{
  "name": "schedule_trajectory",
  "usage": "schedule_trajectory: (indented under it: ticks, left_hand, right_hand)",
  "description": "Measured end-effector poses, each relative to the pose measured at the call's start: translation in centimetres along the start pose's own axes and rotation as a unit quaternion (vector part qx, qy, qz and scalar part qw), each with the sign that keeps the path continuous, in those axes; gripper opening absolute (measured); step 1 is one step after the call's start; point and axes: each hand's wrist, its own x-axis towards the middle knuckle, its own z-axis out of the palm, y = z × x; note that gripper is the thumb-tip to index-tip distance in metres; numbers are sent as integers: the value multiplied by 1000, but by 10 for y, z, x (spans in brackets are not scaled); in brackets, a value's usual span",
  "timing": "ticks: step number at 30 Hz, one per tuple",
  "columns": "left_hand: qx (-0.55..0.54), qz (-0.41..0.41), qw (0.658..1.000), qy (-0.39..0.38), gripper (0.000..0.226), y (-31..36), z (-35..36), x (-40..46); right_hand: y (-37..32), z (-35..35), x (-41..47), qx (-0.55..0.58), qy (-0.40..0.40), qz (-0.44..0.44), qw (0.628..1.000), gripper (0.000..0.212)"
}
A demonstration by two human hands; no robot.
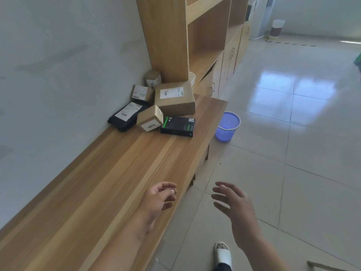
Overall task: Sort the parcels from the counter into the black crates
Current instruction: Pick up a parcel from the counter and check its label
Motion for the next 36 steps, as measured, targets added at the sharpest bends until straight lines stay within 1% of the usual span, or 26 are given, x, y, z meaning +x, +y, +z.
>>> schedule_trajectory:
  ticks: [6, 10, 14, 15, 18, 20, 21, 23, 24, 25, 27, 28, 29, 30, 31, 33, 34, 36]
  left_hand:
    - [-47, 10, 996, 76, 17, 43, 39, 47]
    - [-5, -10, 991, 131, 15, 56, 38, 79]
    - [2, 14, 975, 220, 16, 89, 24, 127]
    - [23, 24, 972, 234, 16, 99, 17, 145]
    - [135, 72, 961, 231, 19, 132, -7, 212]
    - [205, 77, 952, 214, 31, 156, -19, 261]
    - [246, 63, 947, 195, 43, 170, -25, 283]
    - [357, 44, 921, 147, 74, 200, -33, 325]
    - [418, 48, 899, 118, 89, 214, -36, 345]
    - [483, 50, 870, 86, 102, 226, -39, 364]
    - [607, 36, 793, 31, 121, 241, -41, 396]
    - [653, 24, 757, 14, 127, 244, -43, 409]
    - [684, 11, 730, 1, 131, 245, -45, 419]
    - [699, 2, 715, -10, 132, 245, -46, 427]
    - [707, 0, 707, -17, 132, 243, -48, 432]
    - [714, 6, 700, -24, 129, 239, -50, 438]
    - [712, 9, 702, -25, 126, 238, -51, 439]
    - [698, 13, 716, -28, 122, 238, -52, 436]
  right_hand:
    - [-55, -9, 92, -21, -54, 40, 997, 16]
    - [-77, -3, 136, -42, -81, 62, 994, 17]
    - [-96, 8, 179, -64, -95, 75, 991, 17]
    - [-101, 12, 191, -68, -95, 76, 990, 17]
    - [-118, 29, 228, -91, -97, 65, 989, 16]
    - [-134, 39, 247, -123, -105, 55, 985, 16]
    - [-142, 44, 256, -137, -109, 53, 983, 16]
    - [-159, 51, 273, -162, -101, 51, 980, 16]
    - [-167, 54, 281, -171, -93, 45, 980, 16]
    - [-173, 57, 289, -176, -87, 40, 980, 16]
    - [-181, 62, 304, -180, -81, 38, 980, 15]
    - [-184, 65, 310, -184, -79, 39, 979, 15]
    - [-186, 68, 315, -190, -79, 43, 978, 15]
    - [-188, 70, 319, -196, -80, 48, 976, 15]
    - [-191, 72, 323, -201, -81, 52, 975, 15]
    - [-196, 77, 330, -203, -84, 56, 974, 14]
    - [-198, 80, 333, -206, -87, 57, 973, 14]
    - [-201, 89, 343, -218, -98, 64, 969, 15]
